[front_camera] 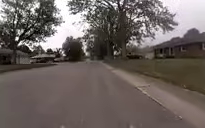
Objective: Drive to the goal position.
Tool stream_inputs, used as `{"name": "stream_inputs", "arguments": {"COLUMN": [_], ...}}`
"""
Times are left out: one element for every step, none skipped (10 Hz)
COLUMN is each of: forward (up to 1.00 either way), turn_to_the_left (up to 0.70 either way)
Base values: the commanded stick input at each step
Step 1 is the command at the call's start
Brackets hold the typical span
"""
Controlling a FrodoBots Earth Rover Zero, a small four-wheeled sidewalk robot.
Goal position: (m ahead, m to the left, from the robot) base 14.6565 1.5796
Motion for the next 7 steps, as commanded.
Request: {"name": "stream_inputs", "arguments": {"forward": [1.0,1.0,1.0,1.0,1.0,1.0,1.0], "turn_to_the_left": [0.0,0.0,-0.02,-0.03,-0.03,-0.03,-0.03]}}
